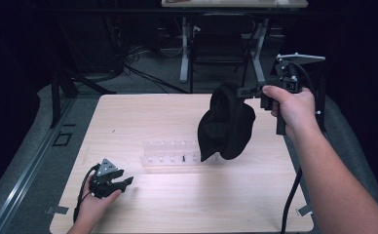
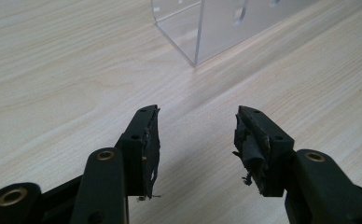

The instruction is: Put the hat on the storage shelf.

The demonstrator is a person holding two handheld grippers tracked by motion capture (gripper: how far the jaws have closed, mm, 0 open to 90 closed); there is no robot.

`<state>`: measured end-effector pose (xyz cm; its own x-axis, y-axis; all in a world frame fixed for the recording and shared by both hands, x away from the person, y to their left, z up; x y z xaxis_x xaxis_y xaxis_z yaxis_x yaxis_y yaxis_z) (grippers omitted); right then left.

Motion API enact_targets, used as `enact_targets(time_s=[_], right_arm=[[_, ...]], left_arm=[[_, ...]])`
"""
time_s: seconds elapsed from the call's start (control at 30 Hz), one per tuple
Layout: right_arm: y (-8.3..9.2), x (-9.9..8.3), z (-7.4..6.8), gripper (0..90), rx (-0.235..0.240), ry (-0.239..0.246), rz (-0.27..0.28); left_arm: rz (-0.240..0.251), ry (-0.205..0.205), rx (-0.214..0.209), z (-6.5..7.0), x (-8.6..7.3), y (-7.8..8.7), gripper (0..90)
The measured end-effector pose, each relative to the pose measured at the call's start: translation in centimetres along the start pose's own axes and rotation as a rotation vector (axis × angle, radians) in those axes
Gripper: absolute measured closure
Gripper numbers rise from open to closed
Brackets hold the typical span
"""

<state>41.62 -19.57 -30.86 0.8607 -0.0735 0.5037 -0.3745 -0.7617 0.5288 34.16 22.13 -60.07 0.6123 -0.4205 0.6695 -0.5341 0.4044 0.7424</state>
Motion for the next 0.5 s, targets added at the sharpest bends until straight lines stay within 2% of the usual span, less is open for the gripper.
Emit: enact_targets(time_s=[0.5], right_arm=[[-2.6,0.4,-1.0,88.2,0.017,0.006,-0.011]], left_arm=[[0.001,-0.001,-0.003,0.0,0.0,0.0,49.8]])
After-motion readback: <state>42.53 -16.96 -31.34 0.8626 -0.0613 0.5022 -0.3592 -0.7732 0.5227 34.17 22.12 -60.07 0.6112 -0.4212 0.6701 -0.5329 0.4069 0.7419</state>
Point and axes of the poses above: each handheld gripper's, and its own axes: y roughly backward along the jaws, x roughly out of its top, z roughly to its right, the point moved 6 cm from there along -y, roughly forward along the jaws, and after that the axes turned 4 degrees about -z, right-handed, at the moved point
